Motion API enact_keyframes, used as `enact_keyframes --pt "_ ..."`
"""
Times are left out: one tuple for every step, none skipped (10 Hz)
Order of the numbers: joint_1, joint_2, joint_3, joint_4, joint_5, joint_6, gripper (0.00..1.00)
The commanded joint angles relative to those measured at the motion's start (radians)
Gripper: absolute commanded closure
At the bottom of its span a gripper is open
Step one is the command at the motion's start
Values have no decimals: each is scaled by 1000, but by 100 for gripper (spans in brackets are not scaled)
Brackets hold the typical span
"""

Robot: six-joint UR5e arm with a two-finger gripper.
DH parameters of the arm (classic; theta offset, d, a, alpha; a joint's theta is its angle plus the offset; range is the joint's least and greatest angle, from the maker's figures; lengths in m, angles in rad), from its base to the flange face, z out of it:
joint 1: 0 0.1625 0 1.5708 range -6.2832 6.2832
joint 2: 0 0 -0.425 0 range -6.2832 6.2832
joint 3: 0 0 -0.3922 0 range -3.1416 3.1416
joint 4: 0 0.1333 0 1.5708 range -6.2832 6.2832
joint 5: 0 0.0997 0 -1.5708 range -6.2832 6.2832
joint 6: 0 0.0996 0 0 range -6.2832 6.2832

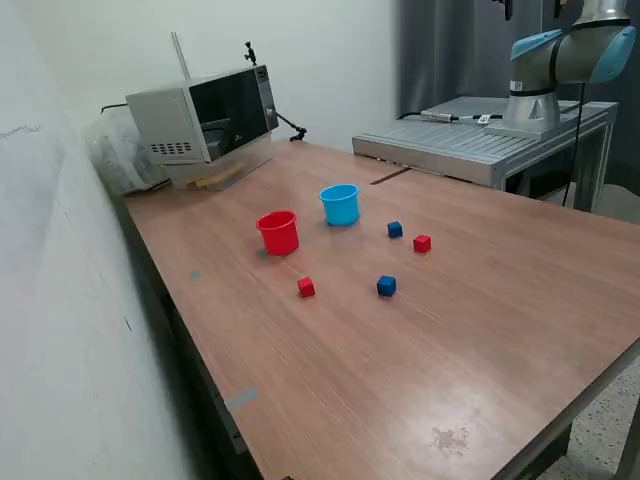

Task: Place red objects in the red bin, and blue objects in the blue bin.

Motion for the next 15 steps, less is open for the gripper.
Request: enact_keyframes --pt "-8 13 -11 -19 4 -2 0" --pt "-8 39 -37 -129 4 1 0" --pt "-5 65 -70 -184 7 3 0" --pt "-4 106 -128 -184 9 3 0" --pt "-2 143 -182 -193 39 3 0" --pt "-1 195 -259 -196 85 3 0" --pt "1 241 -332 -208 92 1 0" --pt "4 275 -377 -260 92 1 0" --pt "15 324 -400 -341 89 1 0" --pt "16 375 -402 -379 92 1 0" --pt "19 433 -397 -431 92 3 0" --pt "33 488 -408 -464 92 1 0" --pt "48 550 -449 -470 92 0 0" --pt "58 596 -492 -486 92 -4 0" --pt "78 636 -527 -533 92 -4 0"
